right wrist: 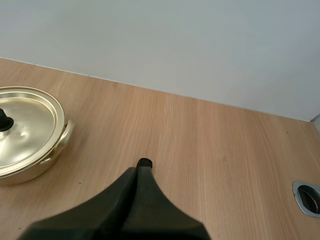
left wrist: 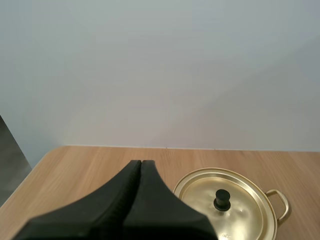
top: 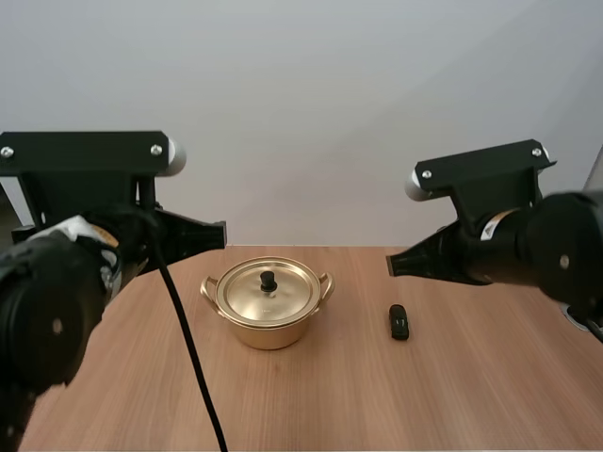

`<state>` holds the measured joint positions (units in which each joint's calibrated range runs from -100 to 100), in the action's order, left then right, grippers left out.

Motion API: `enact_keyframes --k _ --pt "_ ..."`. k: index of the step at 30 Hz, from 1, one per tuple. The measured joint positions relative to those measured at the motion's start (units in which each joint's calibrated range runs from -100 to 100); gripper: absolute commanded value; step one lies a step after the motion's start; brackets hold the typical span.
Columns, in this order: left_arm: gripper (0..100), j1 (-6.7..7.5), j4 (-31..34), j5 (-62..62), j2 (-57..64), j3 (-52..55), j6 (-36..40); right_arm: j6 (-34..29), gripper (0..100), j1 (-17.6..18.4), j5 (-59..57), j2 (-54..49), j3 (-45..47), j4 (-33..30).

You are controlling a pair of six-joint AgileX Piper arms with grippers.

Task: Open the pot, put the car inside, and close it

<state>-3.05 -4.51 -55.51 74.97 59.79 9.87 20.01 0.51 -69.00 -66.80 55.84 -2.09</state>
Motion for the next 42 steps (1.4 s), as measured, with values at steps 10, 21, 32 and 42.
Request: enact_keyframes --k 10,21,32,42 --pt "0 0.0 -4.8 -13.98 -19.09 -11.2 -4.8 2.4 0 0.0 7.55 11.25 -8.66 -0.11" --pt "32 0.0 -23.09 -19.22 -38.07 -12.69 -20.95 5.07 30 0.0 8.3 15.61 -8.26 -2.39" --pt "76 5.72 -21.84 -23.18 -47.82 -24.74 -36.37 4.87 100 0.0 8.07 21.37 -7.98 -8.34" --pt "76 11.12 -7.2 -21.5 -57.5 -29.28 -30.92 4.87 100 0.0 6.94 21.49 -7.98 -8.64"
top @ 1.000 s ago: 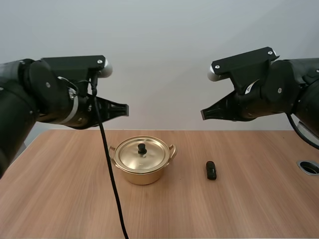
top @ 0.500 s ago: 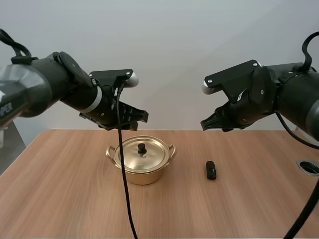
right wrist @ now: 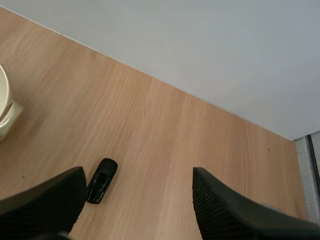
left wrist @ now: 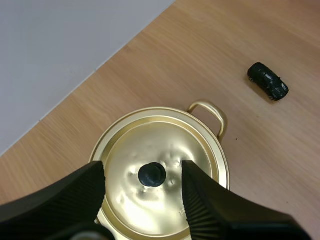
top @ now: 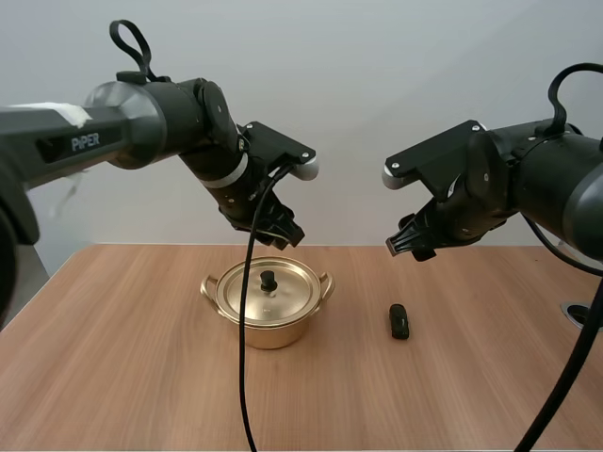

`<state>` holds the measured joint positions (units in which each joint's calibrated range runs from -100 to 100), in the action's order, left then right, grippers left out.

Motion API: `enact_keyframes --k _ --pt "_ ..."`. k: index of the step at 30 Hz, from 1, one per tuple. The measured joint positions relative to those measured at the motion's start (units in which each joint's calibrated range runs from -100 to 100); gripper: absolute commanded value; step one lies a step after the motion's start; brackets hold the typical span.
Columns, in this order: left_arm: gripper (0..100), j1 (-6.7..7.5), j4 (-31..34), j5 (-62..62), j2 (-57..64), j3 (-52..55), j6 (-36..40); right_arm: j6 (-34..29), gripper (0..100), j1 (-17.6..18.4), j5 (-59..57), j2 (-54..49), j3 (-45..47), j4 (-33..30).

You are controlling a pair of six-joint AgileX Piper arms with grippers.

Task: Open the pot, put the car inside, and close it

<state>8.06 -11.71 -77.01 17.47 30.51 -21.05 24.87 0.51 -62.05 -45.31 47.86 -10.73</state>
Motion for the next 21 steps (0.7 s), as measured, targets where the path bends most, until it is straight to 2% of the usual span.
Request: enact_keyframes --k 4,21 --pt "76 0.0 1.37 0.68 -3.4 0.0 2.37 0.0 100 0.0 -1.08 0.0 0.0 0.0" --pt "76 0.0 0.37 1.58 -13.14 0.0 2.32 0.0 100 0.0 -2.9 0.0 0.0 0.0"
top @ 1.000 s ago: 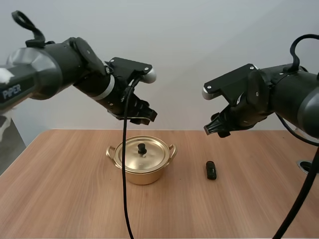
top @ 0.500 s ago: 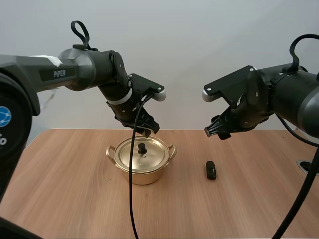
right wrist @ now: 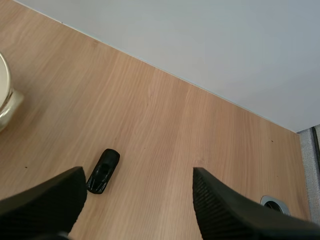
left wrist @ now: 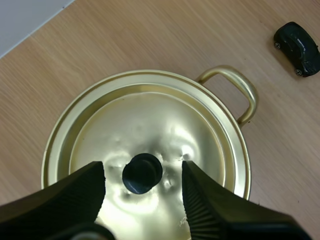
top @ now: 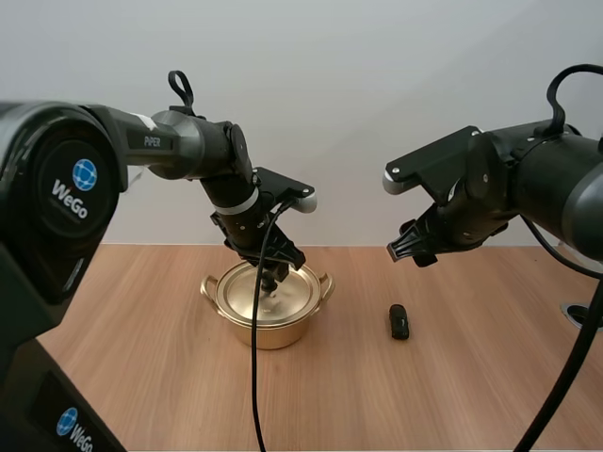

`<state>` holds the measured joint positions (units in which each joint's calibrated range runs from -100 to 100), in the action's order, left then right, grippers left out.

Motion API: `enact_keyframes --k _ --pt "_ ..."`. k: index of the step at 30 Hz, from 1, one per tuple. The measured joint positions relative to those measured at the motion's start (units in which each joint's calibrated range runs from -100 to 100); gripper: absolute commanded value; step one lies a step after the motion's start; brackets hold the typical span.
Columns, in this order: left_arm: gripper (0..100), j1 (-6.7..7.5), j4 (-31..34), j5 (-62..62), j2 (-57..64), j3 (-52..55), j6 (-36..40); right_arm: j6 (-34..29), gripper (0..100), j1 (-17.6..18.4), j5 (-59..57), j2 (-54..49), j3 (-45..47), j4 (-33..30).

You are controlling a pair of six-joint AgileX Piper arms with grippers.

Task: Open the pot, put the car inside, and close it

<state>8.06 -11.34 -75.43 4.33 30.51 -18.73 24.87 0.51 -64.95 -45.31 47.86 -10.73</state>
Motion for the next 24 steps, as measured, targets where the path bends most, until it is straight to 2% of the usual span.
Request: enact_keyframes --k 14,15,18,20,22,23,24 --pt "74 0.0 0.0 1.47 -4.87 0.0 0.0 0.0 100 0.0 0.0 0.0 0.0 0.0" --pt "71 0.0 0.0 1.7 -4.87 0.0 0.0 0.0 100 0.0 0.0 0.0 0.0 0.0" --pt "48 0.0 -0.09 3.04 -4.87 0.0 0.0 0.0 100 0.0 0.0 0.0 0.0 0.0" --pt "25 0.0 -0.09 3.04 -4.87 0.0 0.13 0.0 100 0.0 0.0 0.0 0.0 0.0" --pt "7 0.0 -0.09 3.35 -4.87 0.0 0.13 0.0 100 0.0 0.0 0.0 0.0 0.0" --pt "0 0.0 -0.09 3.35 -4.87 0.0 0.13 0.0 100 0.0 0.0 0.0 0.0 0.0" --pt "0 0.0 -0.09 3.74 -4.87 0.0 0.13 0.0 100 0.0 0.0 0.0 0.0 0.0"
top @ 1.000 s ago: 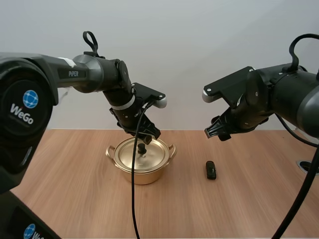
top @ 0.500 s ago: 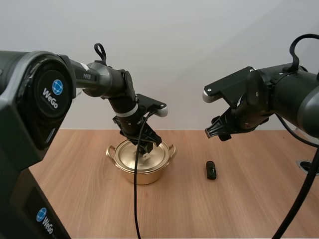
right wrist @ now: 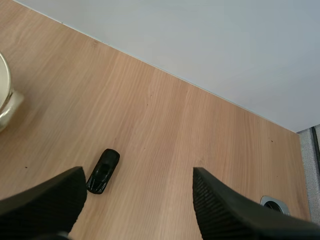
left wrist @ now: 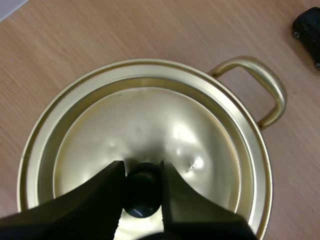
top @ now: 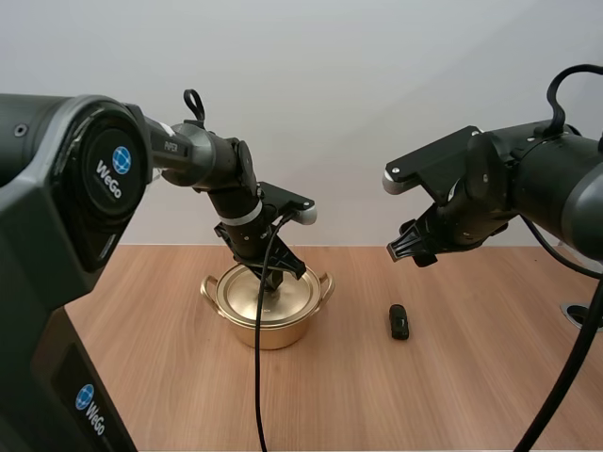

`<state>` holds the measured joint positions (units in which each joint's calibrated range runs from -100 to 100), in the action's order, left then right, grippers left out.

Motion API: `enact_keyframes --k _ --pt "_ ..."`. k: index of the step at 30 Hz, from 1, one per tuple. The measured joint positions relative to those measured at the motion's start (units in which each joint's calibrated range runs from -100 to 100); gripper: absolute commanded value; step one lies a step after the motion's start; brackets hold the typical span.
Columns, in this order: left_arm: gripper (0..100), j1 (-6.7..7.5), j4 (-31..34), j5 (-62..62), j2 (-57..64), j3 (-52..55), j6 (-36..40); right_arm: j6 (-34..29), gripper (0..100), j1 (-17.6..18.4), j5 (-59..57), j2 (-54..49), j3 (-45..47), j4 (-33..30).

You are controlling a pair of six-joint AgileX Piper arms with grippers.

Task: Open the pot, put the car inside, and close it

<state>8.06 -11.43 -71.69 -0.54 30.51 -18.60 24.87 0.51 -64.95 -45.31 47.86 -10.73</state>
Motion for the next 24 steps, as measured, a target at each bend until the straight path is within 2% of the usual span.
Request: enact_keyframes --k 5,11,24 --pt "0 0.0 0.0 0.0 0.0 0.0 0.0 -0.15 100 0.0 -0.26 0.0 0.0 0.76" --pt "0 -0.09 1.09 -0.82 2.09 -0.58 0.16 0.05 100 0.0 -1.0 2.11 0.0 5.43" --pt "0 -0.09 1.3 -11.85 19.35 -12.05 1.09 0.05 100 0.0 6.3 23.17 0.0 8.08"
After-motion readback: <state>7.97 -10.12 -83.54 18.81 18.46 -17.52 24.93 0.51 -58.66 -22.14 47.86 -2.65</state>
